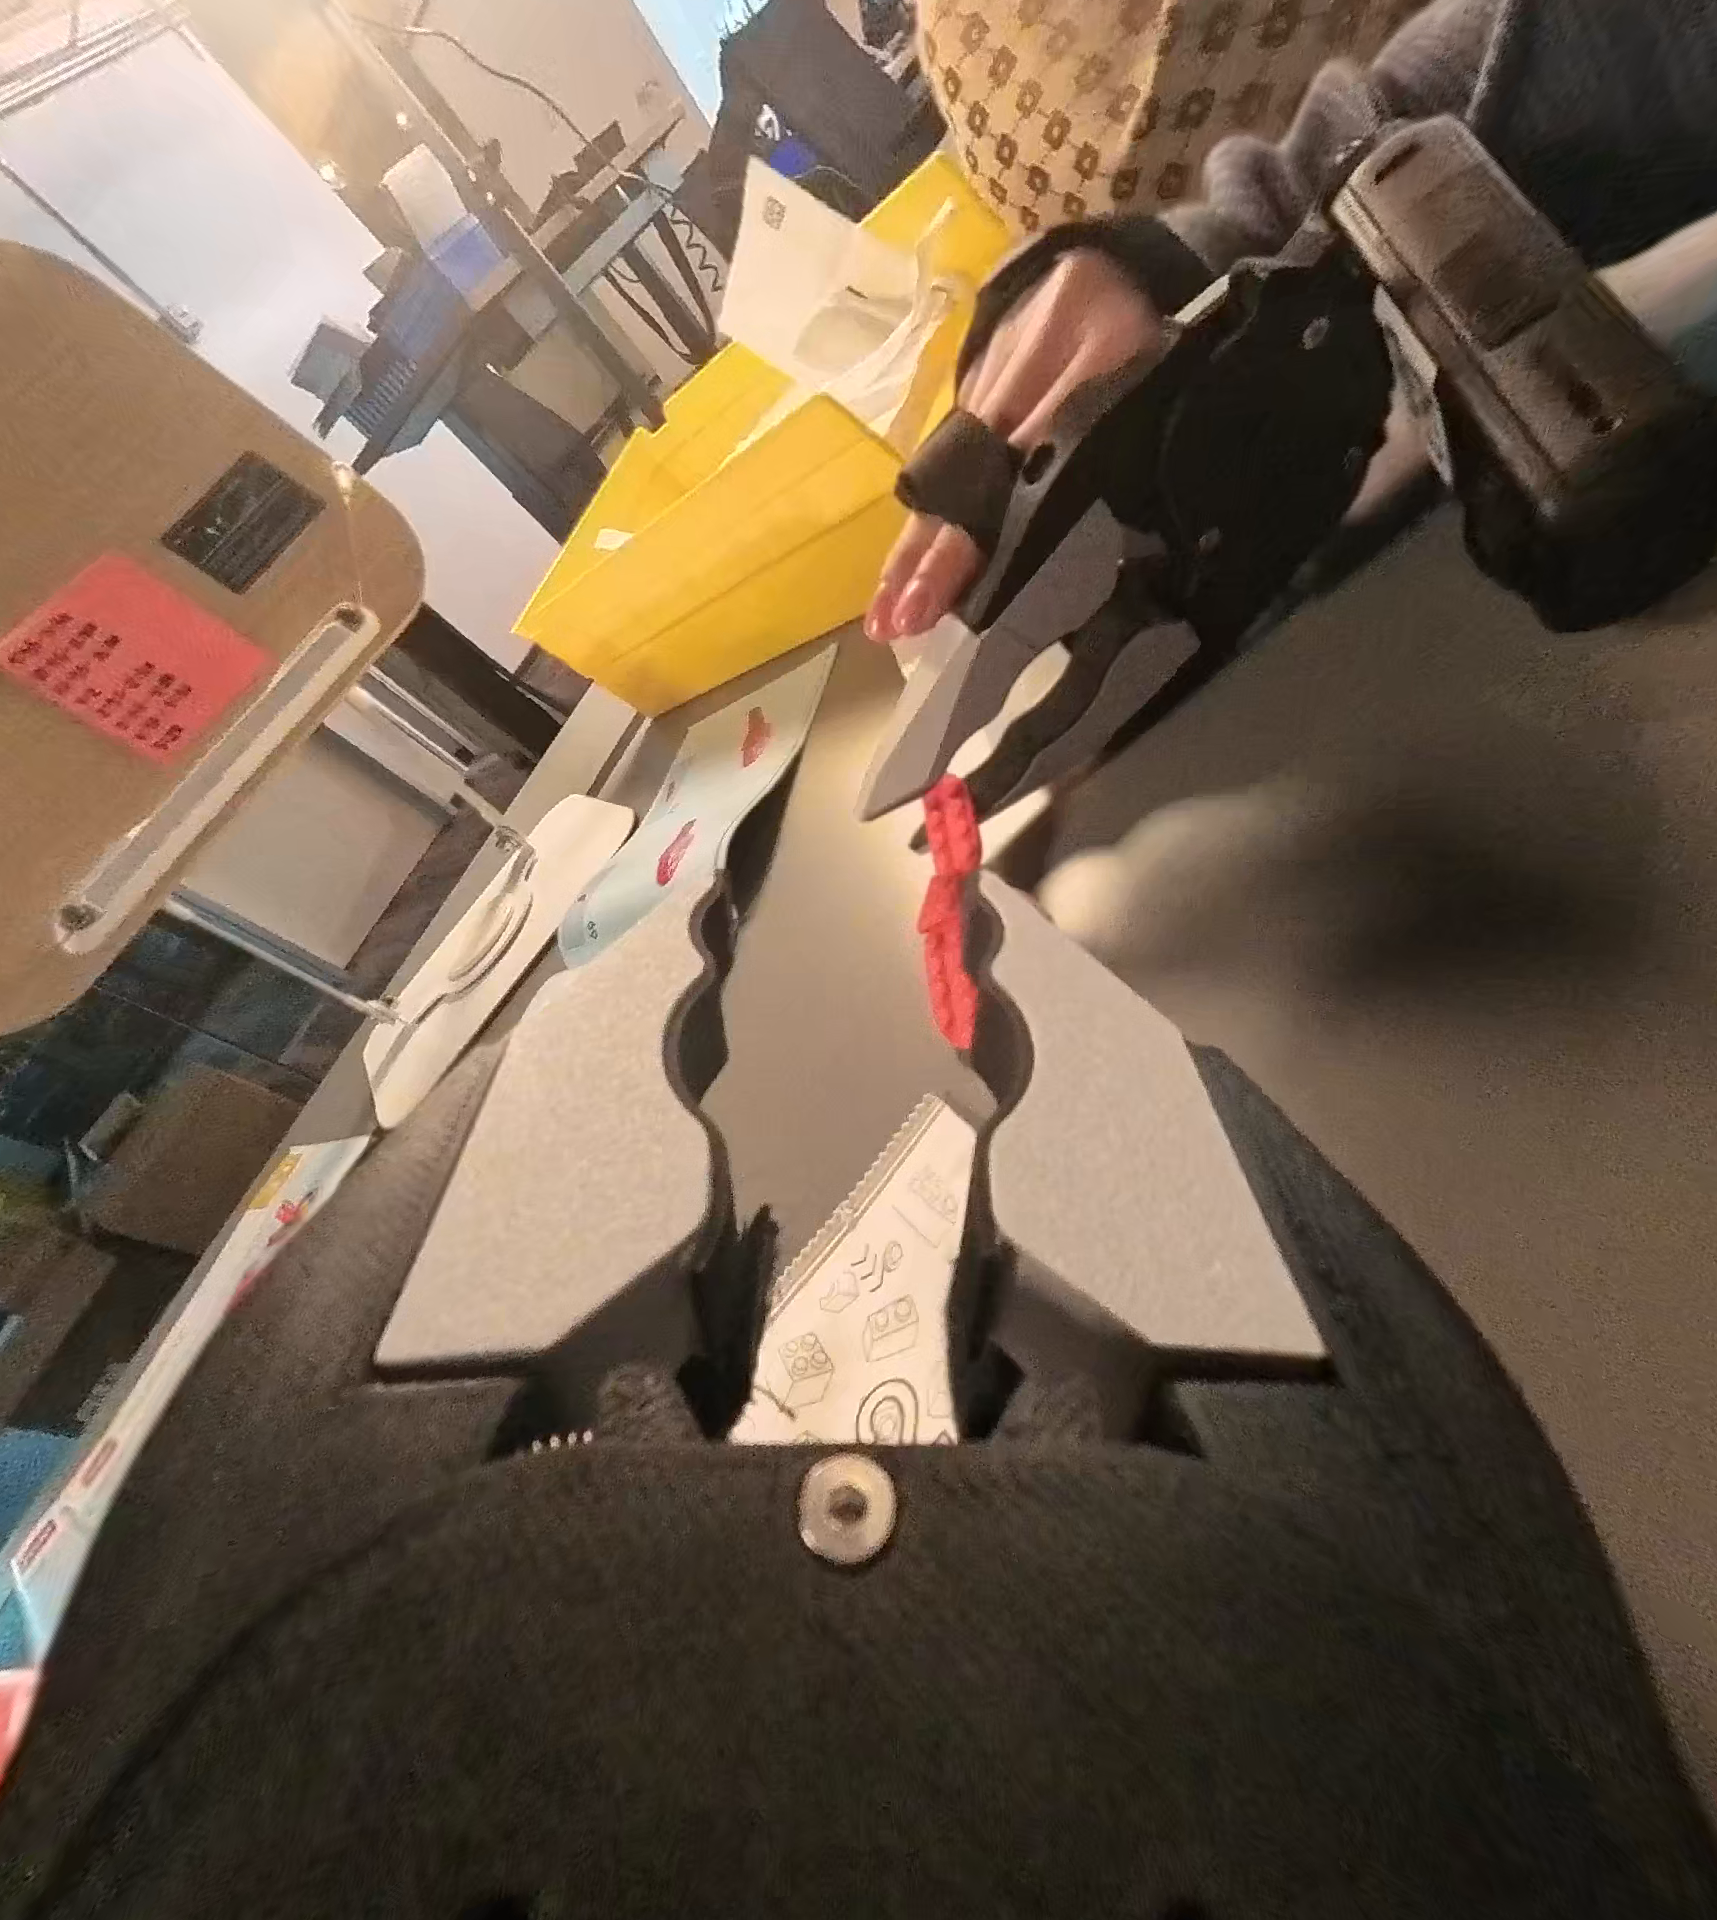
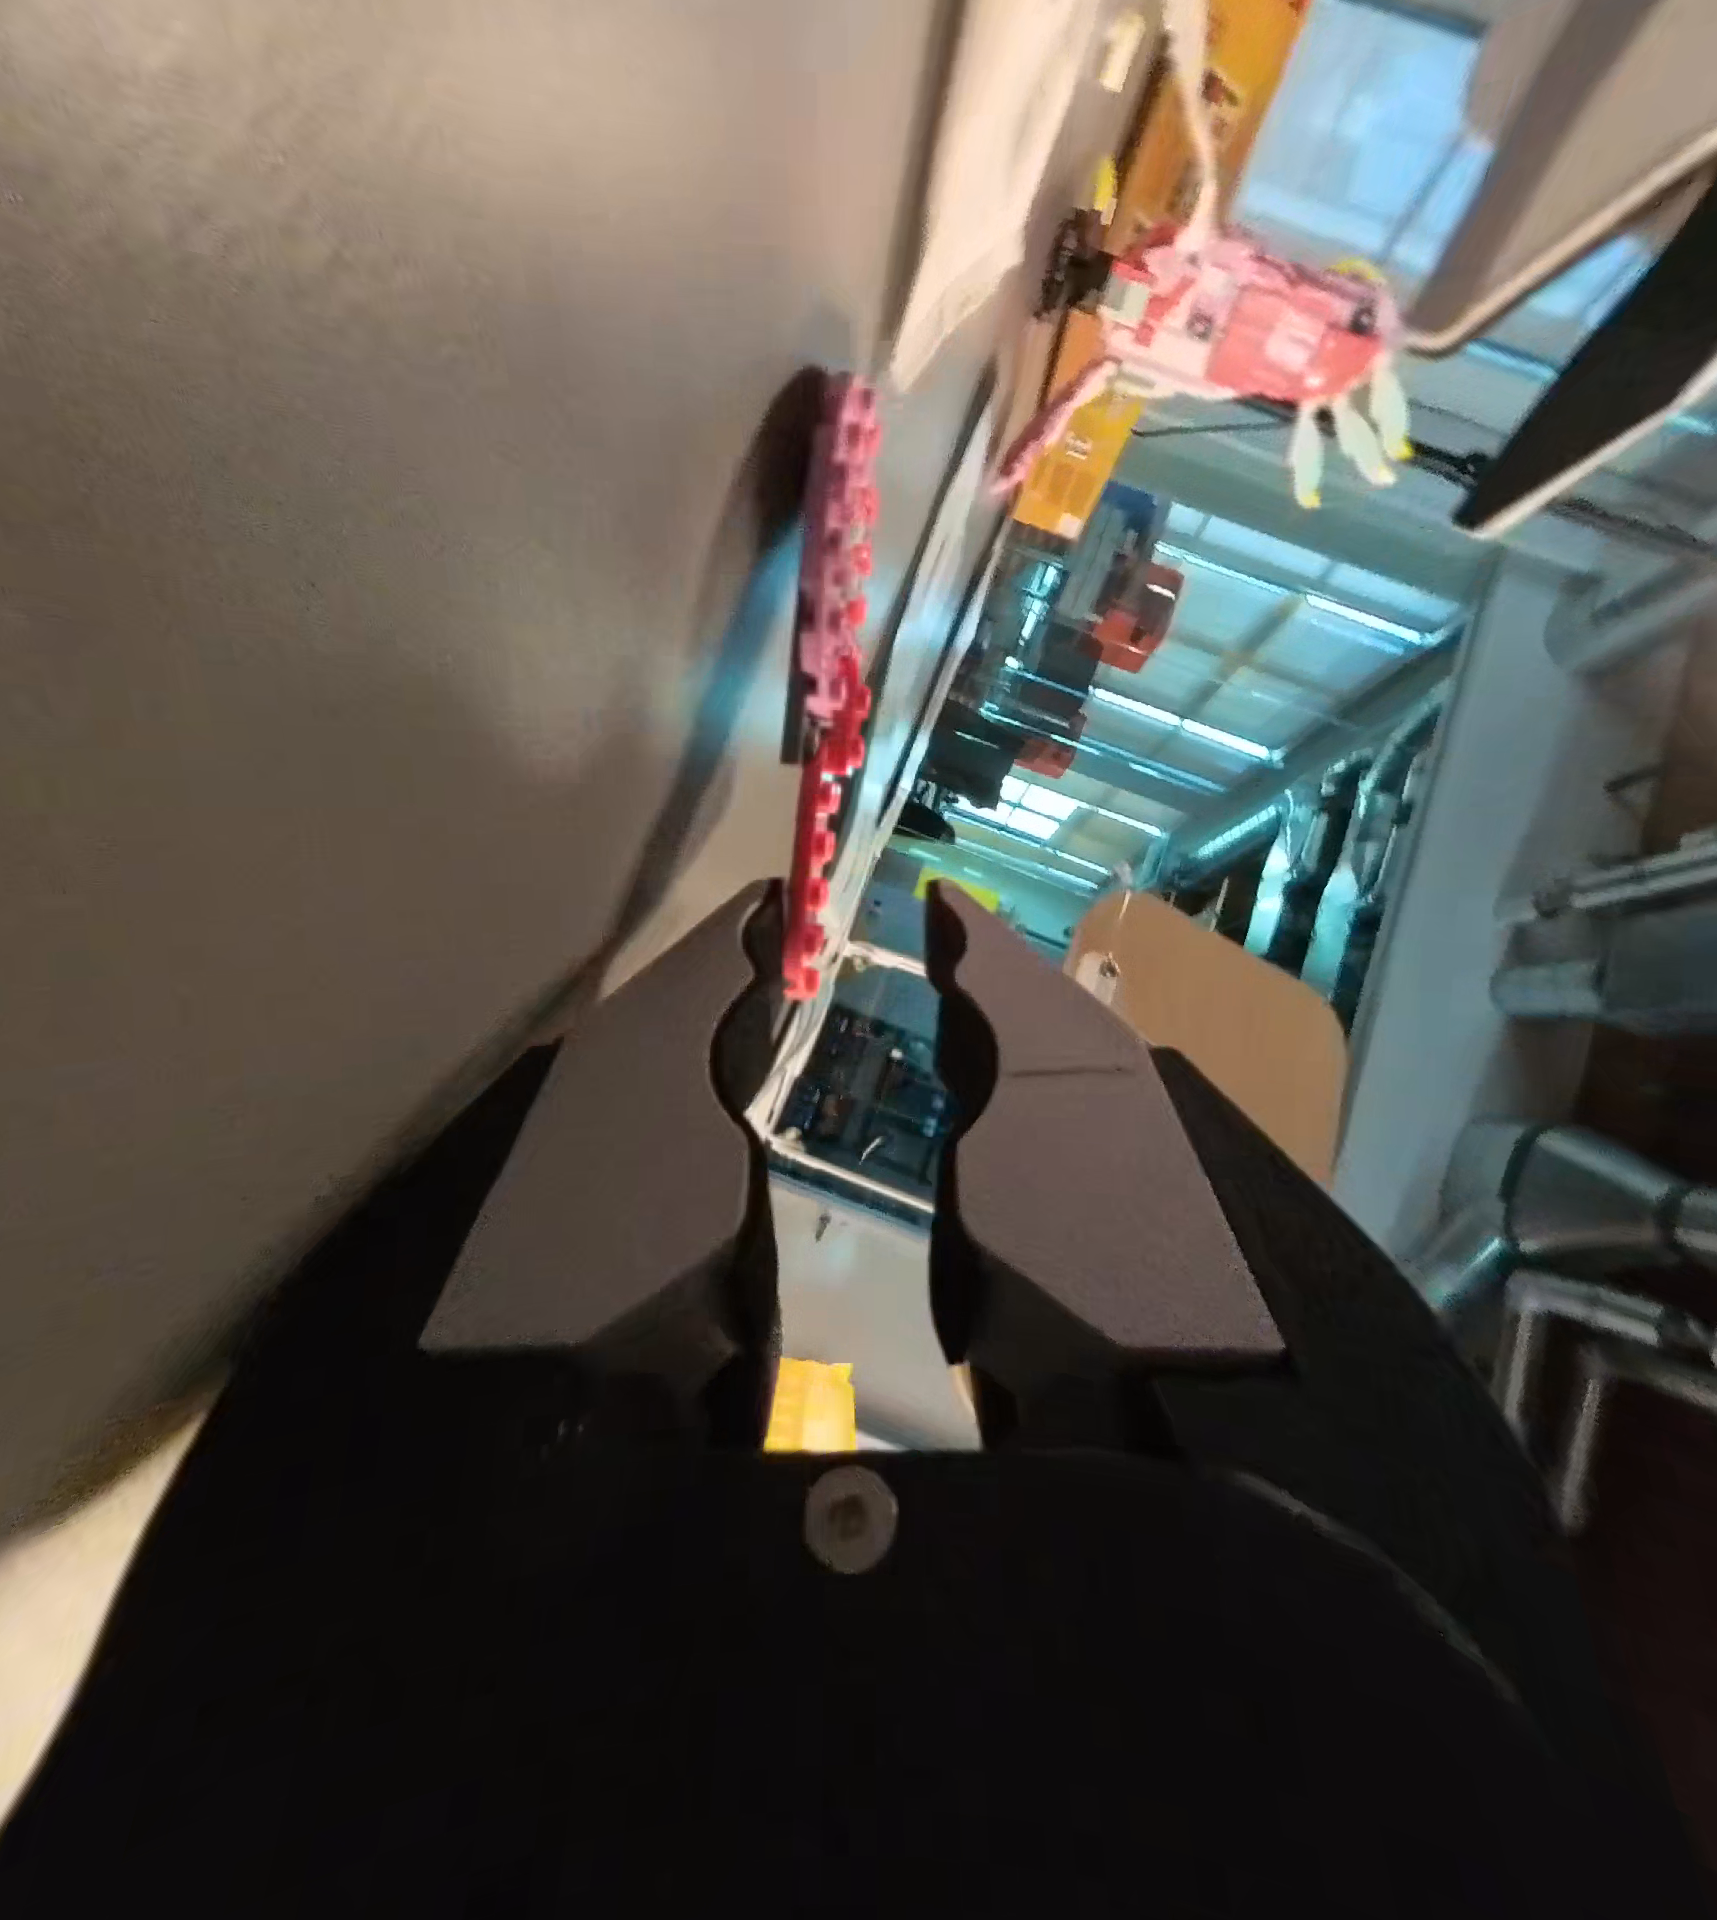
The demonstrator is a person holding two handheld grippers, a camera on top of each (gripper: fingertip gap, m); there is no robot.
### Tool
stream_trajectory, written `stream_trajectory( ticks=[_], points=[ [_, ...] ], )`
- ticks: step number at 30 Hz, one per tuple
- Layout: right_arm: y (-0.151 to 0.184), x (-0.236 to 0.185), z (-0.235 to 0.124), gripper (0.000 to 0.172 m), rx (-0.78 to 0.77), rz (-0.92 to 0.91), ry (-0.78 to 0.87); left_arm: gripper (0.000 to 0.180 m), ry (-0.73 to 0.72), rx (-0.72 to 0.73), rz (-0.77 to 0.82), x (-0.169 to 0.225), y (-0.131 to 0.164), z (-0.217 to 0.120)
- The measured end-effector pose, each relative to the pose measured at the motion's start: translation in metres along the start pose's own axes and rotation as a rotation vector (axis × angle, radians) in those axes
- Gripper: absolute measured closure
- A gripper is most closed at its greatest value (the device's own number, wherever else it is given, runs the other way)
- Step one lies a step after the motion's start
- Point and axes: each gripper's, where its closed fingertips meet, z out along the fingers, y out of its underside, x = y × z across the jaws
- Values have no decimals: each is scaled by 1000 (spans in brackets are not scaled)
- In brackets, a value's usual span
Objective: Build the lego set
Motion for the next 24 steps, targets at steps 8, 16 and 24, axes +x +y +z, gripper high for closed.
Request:
stream_trajectory(
  ticks=[8,16,24],
  points=[
    [36,-17,-19,124,-16,-51,-163,138,-55,45,-131,-23,-3,-8],
    [73,-33,-44,117,-144,52,-287,138,-42,65,-205,-26,-3,-9],
    [74,-44,-67,93,-275,444,-749,140,-26,60,-200,-23,-3,-8]
  ],
)
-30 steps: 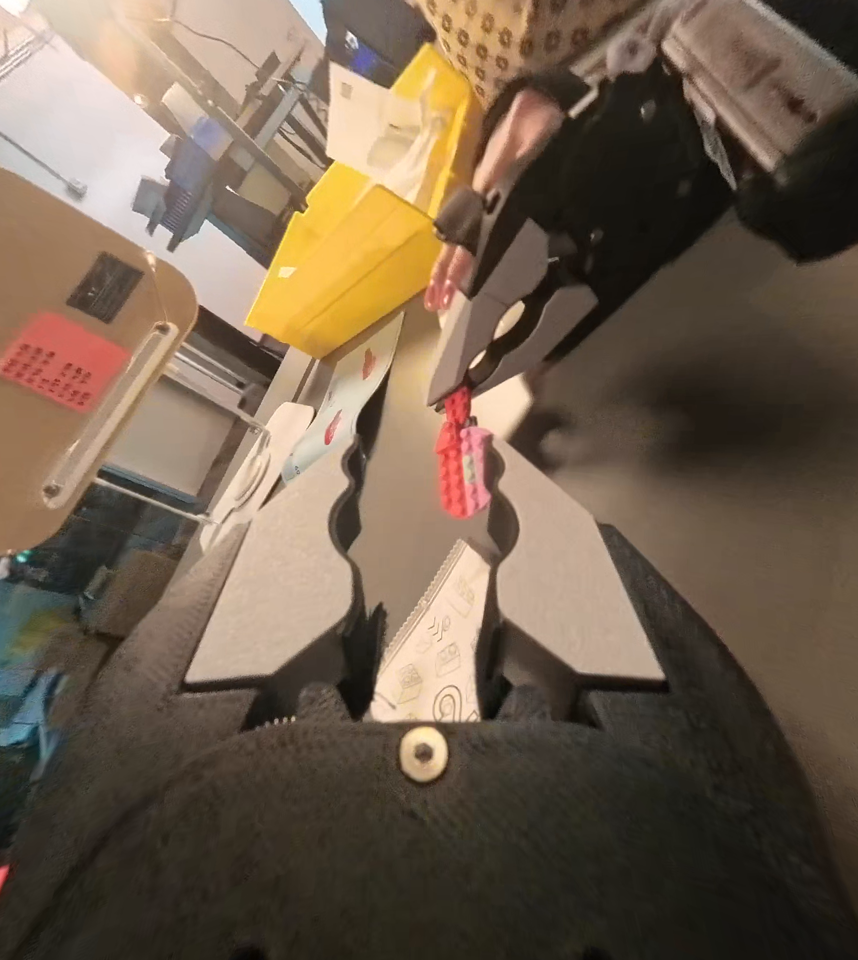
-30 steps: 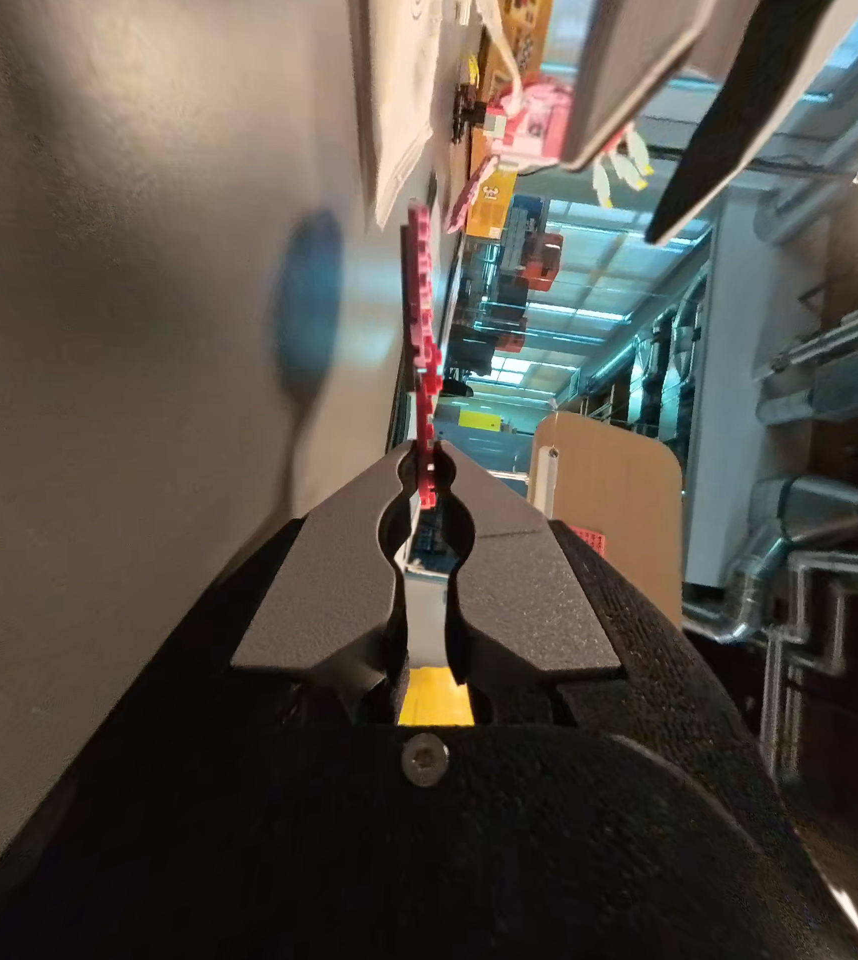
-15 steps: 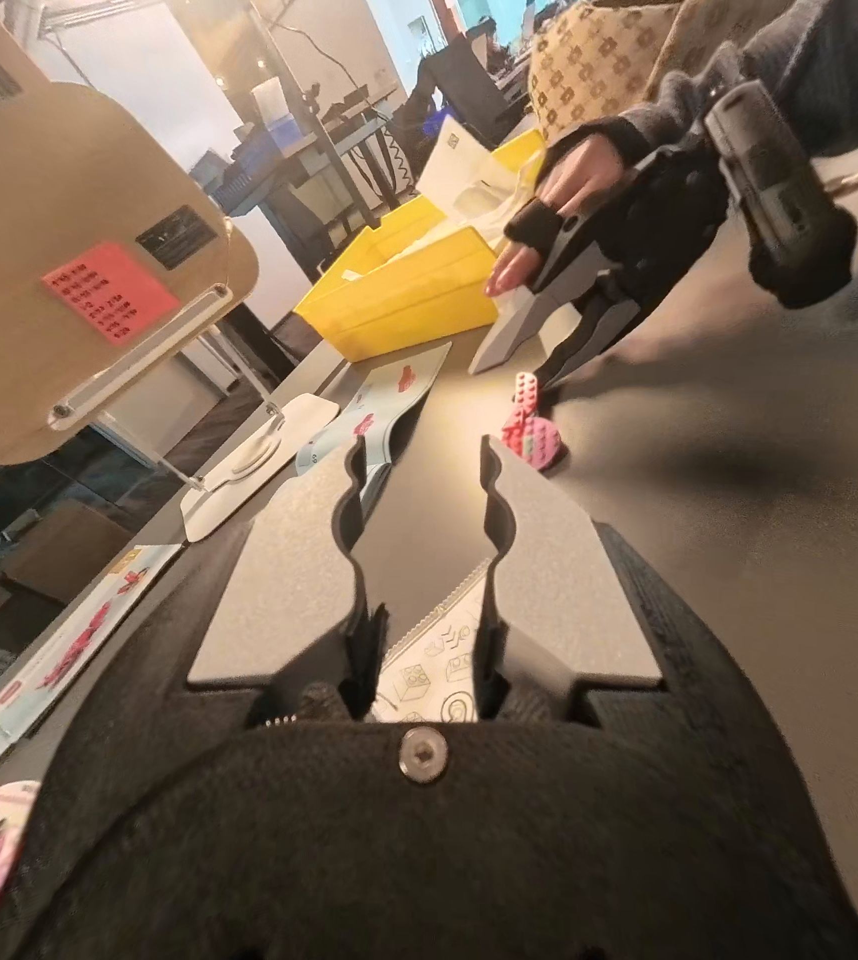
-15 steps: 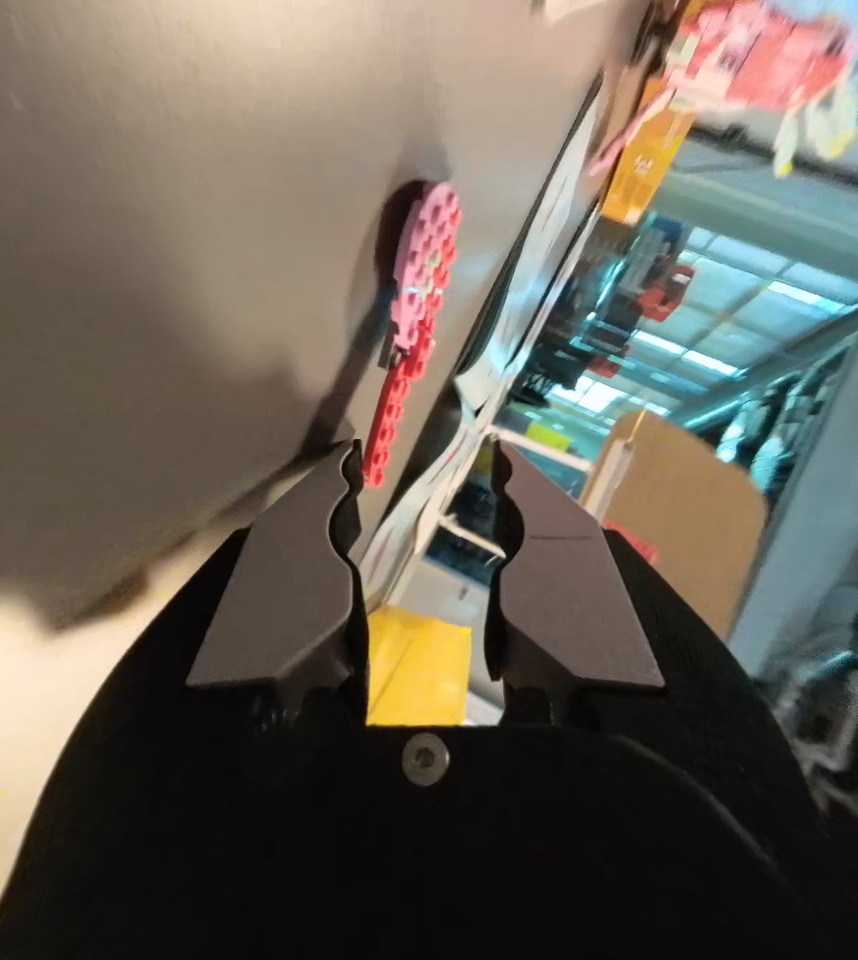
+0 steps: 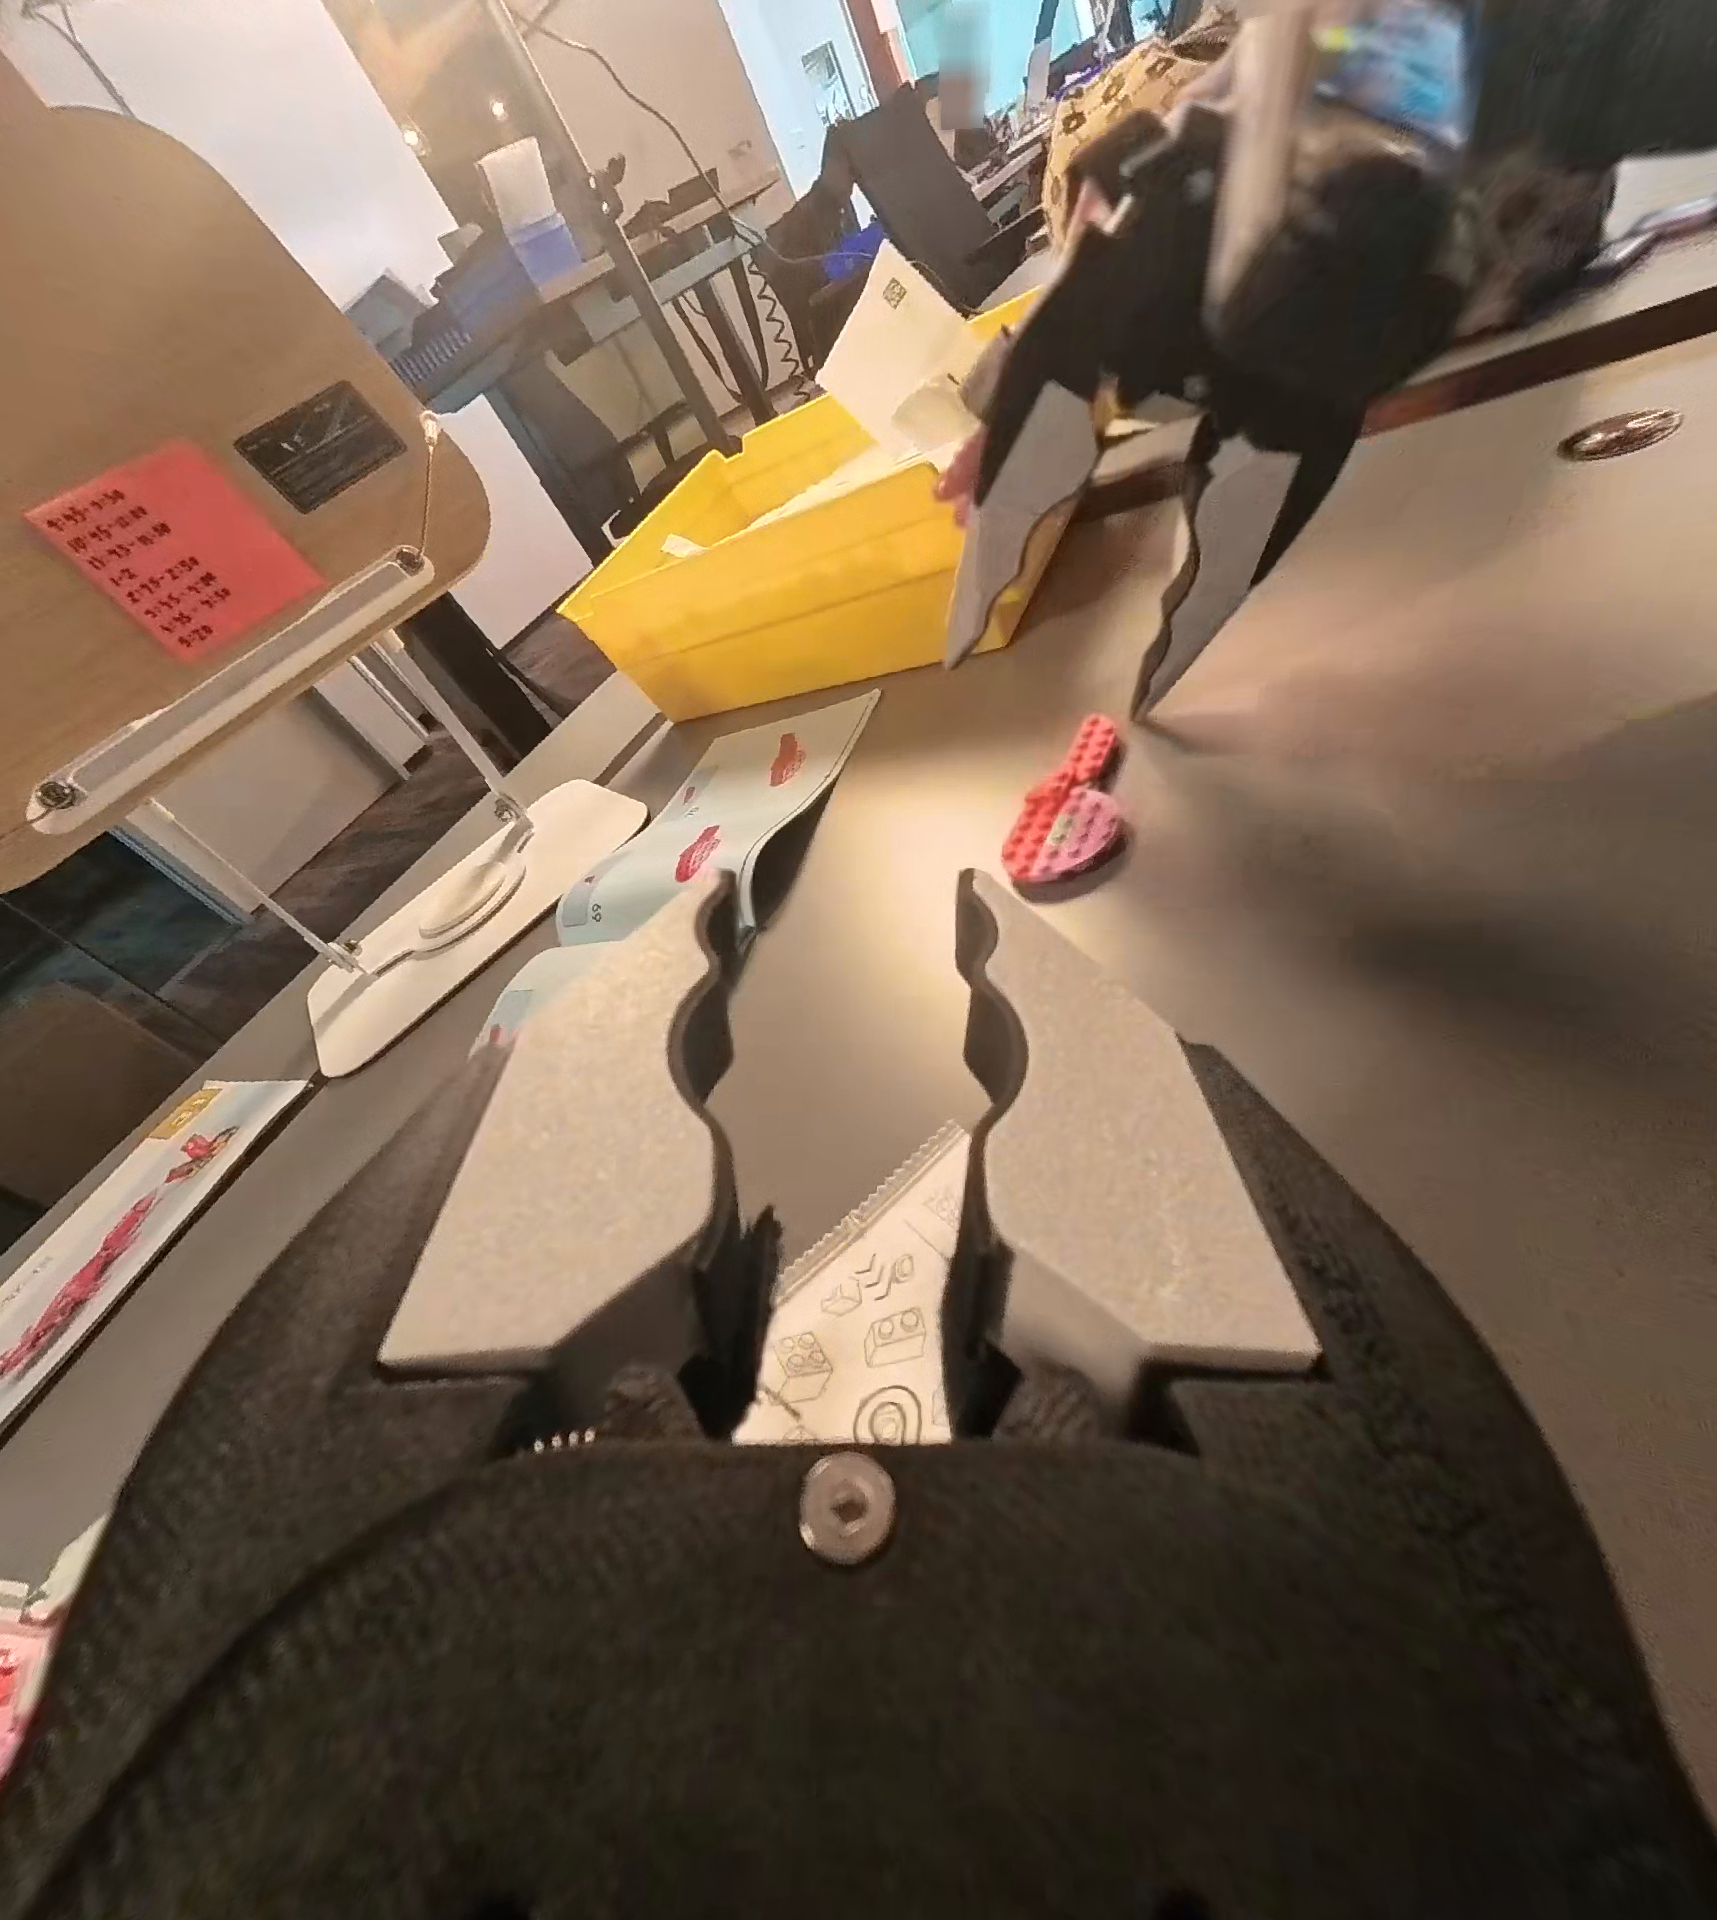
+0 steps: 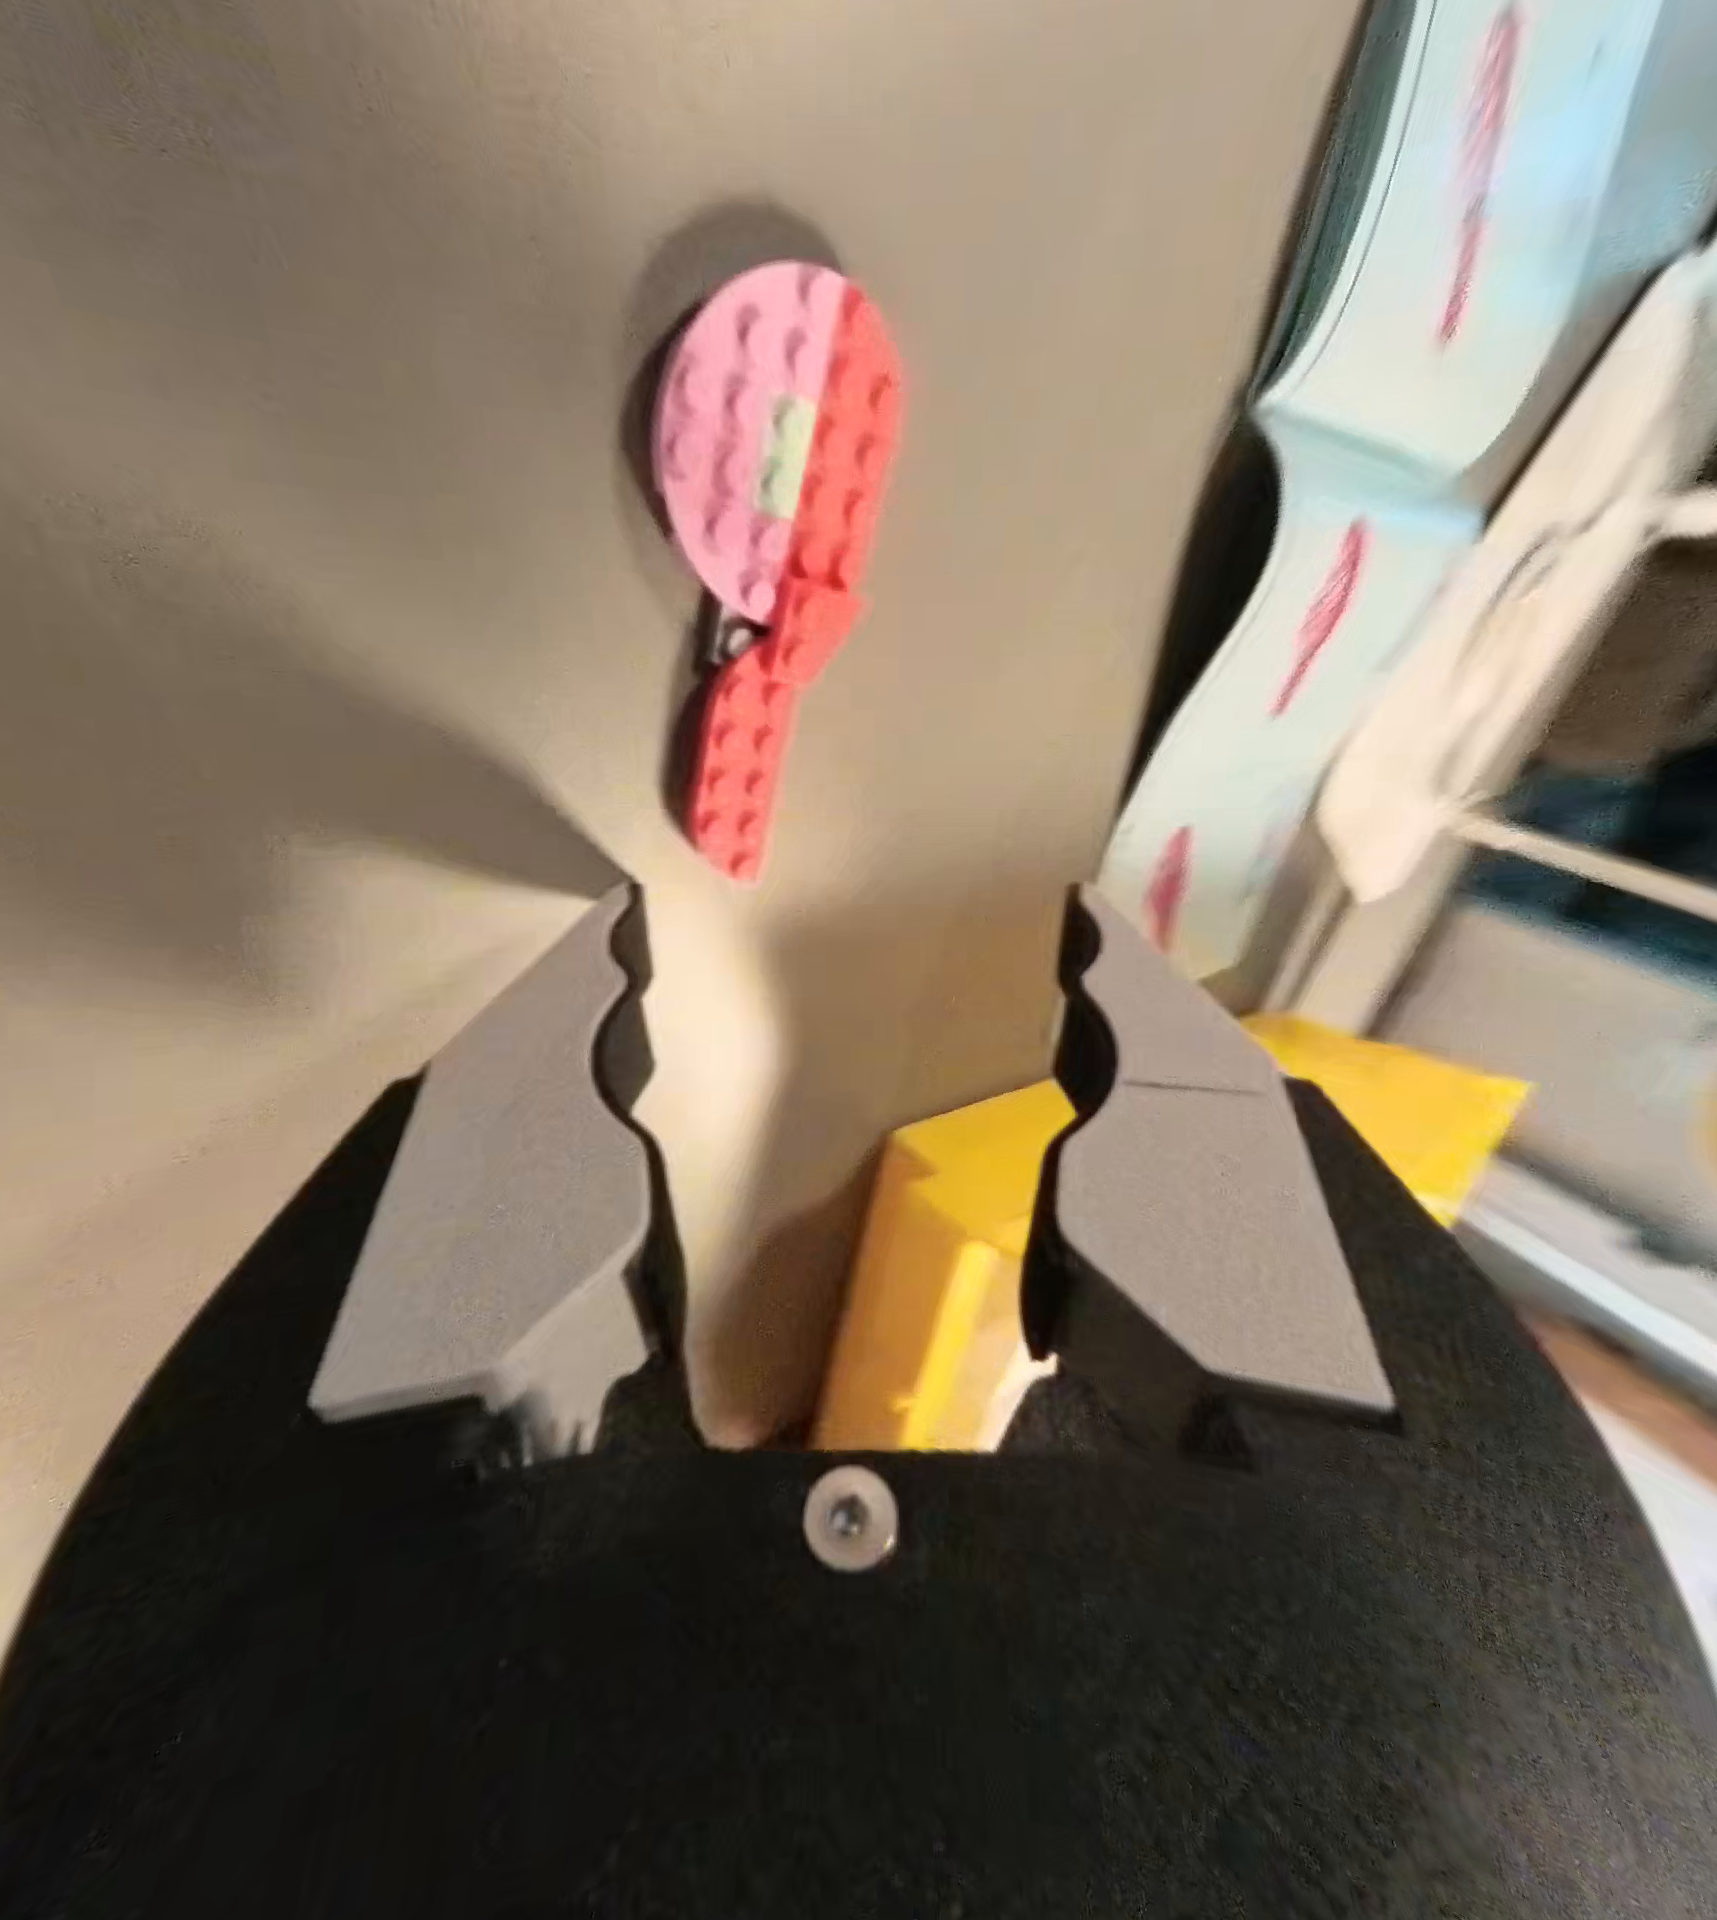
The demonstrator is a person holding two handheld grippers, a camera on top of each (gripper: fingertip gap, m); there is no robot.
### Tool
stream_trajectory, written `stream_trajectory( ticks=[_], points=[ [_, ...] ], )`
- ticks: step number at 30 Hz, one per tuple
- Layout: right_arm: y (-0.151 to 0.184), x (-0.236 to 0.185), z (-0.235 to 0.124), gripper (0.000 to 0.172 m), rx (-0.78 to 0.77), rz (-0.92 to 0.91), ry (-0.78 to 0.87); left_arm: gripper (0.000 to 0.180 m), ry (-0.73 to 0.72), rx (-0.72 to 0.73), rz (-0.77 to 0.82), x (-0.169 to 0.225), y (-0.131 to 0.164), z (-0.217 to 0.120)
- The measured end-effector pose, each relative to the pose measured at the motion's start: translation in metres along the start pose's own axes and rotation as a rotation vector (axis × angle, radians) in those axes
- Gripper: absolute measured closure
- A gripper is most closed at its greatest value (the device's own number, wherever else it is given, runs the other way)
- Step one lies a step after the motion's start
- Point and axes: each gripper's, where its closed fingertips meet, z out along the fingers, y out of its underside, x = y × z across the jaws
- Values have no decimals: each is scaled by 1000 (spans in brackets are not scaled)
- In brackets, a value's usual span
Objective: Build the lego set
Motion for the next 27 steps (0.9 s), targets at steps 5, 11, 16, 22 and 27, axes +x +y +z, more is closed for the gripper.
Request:
stream_trajectory(
  ticks=[5,11,16,22,27],
  points=[
    [7,-1,-23,85,136,434,-116,140,-4,13,-1,-3,-3,-2],
    [-7,92,-89,116,881,1073,558,139,-27,55,9,-7,-11,-6],
    [13,94,-109,145,933,1238,1062,137,-132,147,-62,-30,-40,-35],
    [3,88,-96,151,788,1125,1108,137,-314,223,-207,-46,-59,-145],
    [2,92,-87,155,701,1073,1119,140,-716,46,-171,-110,-33,-282]
  ],
)
